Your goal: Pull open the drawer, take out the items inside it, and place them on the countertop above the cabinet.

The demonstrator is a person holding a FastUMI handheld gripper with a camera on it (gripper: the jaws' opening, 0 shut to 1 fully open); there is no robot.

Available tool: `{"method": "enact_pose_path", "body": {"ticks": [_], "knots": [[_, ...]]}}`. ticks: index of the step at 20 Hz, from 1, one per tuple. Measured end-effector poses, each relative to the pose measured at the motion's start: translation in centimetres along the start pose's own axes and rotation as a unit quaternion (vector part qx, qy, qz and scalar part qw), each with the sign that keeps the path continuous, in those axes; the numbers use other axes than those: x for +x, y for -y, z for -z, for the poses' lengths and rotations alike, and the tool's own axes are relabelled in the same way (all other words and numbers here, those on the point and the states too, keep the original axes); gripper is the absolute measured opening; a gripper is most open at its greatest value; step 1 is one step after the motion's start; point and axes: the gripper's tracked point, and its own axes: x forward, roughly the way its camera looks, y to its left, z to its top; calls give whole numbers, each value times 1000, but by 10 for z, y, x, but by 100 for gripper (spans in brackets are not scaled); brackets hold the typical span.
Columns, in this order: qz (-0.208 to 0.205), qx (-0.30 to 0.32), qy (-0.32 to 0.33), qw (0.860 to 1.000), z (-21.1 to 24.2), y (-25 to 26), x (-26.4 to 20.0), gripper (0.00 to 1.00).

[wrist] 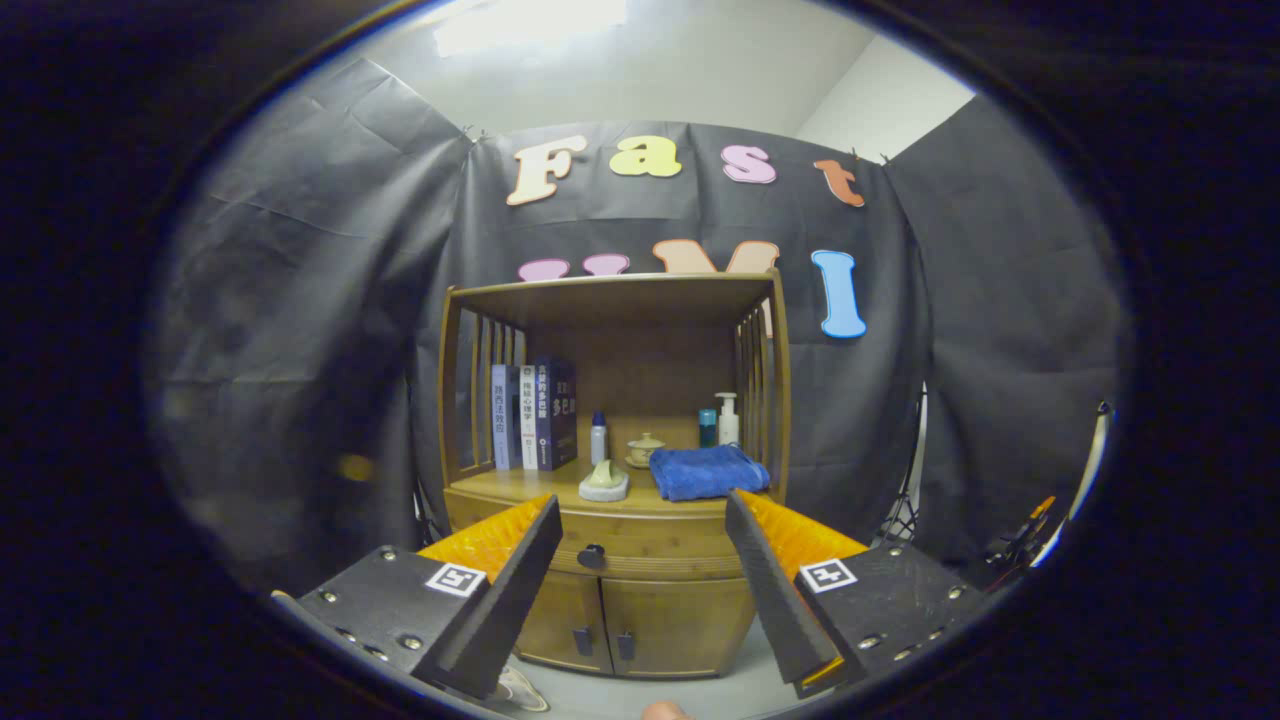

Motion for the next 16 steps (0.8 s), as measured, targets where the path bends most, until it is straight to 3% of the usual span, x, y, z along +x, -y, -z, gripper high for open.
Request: {"method": "enact_pose_path", "body": {"ticks": [16], "knots": [[13,1,13,1000,3,6,-9,98]]}}
